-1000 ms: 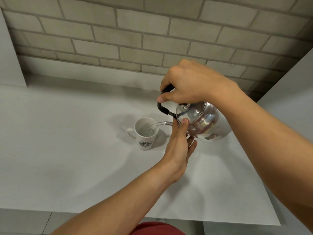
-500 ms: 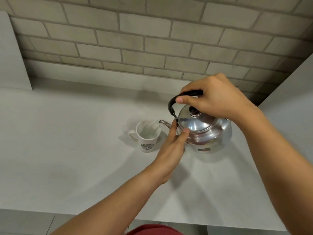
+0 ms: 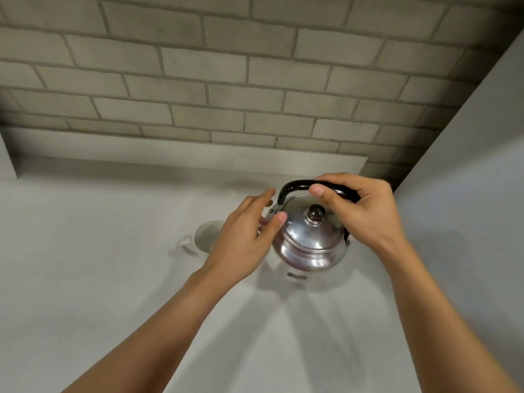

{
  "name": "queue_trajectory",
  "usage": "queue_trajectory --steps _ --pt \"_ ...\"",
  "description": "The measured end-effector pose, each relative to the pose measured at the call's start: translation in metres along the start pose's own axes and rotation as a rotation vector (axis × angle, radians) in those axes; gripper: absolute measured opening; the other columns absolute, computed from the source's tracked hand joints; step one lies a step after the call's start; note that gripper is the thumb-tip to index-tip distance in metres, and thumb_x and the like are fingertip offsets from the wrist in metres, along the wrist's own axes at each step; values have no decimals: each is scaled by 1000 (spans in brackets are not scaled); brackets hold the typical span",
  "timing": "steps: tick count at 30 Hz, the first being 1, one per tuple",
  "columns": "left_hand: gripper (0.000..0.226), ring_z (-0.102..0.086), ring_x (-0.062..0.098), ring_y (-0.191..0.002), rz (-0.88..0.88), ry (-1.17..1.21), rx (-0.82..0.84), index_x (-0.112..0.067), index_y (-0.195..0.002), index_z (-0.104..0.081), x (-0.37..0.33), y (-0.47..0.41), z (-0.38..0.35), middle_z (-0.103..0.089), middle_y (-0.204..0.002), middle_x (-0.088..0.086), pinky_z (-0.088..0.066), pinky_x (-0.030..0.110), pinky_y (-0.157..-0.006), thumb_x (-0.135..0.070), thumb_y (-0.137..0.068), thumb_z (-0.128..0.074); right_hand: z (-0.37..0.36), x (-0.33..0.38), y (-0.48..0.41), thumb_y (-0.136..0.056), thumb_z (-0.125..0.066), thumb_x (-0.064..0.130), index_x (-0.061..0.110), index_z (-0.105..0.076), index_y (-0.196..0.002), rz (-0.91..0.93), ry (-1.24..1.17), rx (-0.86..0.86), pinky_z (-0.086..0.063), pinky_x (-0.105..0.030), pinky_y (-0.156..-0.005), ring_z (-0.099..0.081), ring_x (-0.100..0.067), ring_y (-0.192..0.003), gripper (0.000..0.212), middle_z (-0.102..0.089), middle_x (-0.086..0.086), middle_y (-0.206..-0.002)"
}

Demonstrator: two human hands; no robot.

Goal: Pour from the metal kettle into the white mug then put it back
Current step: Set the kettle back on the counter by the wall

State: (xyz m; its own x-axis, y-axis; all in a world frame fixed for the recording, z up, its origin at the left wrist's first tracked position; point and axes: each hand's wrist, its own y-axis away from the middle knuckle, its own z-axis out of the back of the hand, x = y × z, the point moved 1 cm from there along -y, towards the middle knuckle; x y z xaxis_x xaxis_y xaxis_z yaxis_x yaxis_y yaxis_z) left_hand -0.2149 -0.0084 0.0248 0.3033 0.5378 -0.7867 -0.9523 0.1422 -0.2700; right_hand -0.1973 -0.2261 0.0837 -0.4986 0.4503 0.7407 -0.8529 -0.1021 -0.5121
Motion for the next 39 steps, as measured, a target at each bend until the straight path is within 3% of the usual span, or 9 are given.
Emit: queue_trajectory --steps 2,10,14,19,24,27,32,36,39 --pt "41 -63 5 -102 -34 6 18 -31 -144 -59 -5 -5 -6 -70 -119 -10 -51 26 -92 -44 -105 -52 3 -6 3 -88 -79 48 50 -80 -98 -3 -23 2 -58 -21 -82 -77 -3 -96 11 -80 24 -99" --pt "23 -67 18 -100 43 -111 -75 -25 -122 -67 -1 -15 -31 -75 -107 -9 -53 41 -87 -33 -107 -51 8 -32 5 -92 -78 35 41 -80 -106 -61 -69 126 -59 -24 -87 -76 -2 -99 15 -80 23 -104" --pt "26 -67 20 -100 63 -188 -151 -22 -122 -65 -2 -40 -39 -74 -110 -6 -53 44 -85 -34 -108 -47 19 -57 -14 -93 -74 40 43 -69 -129 -70 -134 168 -55 -18 -86 -76 -6 -96 36 -78 19 -106" --pt "22 -68 19 -89 97 -144 -198 -20 -116 -65 7 -63 -27 -73 -95 -5 -49 31 -74 -31 -108 -48 15 -97 -24 -98 -56 62 43 -45 -154 -135 40 143 -51 -19 -91 -60 -1 -115 60 -58 21 -125" --pt "13 -63 3 -74 75 -134 -181 -24 -106 -61 19 -117 -14 -69 -84 -14 -41 7 -62 -27 -109 -49 0 -137 -55 -105 -53 47 48 -62 -121 -150 39 149 -53 -31 -81 -67 -11 -87 18 -63 17 -111" --pt "19 -64 21 -75 89 -130 -173 -10 -110 -67 33 -155 -14 -73 -90 0 -41 19 -61 -21 -108 -51 -20 -158 -85 -106 -55 35 39 -65 -112 -156 50 70 -57 -35 -82 -70 -18 -90 12 -66 12 -106" --pt "21 -70 39 -88 219 -28 -106 -2 -113 -68 62 -195 -31 -75 -98 17 -59 50 -83 -15 -107 -52 -44 -200 -119 -108 -53 28 19 -69 -117 -295 141 39 -44 -8 -77 -70 -18 -99 20 -71 6 -108" --pt "22 -70 39 -92 335 -49 -34 -5 -113 -66 87 -217 -43 -73 -100 19 -59 53 -88 -20 -107 -51 -60 -228 -132 -109 -52 28 16 -70 -123 -373 154 104 -51 -26 -91 -68 -21 -107 25 -72 -2 -120" --pt "21 -70 39 -91 354 -74 -2 -5 -113 -65 102 -229 -47 -72 -98 18 -59 53 -88 -19 -107 -51 -72 -244 -135 -109 -52 27 16 -69 -123 -410 149 128 -51 -28 -93 -67 -22 -108 24 -72 -2 -120"
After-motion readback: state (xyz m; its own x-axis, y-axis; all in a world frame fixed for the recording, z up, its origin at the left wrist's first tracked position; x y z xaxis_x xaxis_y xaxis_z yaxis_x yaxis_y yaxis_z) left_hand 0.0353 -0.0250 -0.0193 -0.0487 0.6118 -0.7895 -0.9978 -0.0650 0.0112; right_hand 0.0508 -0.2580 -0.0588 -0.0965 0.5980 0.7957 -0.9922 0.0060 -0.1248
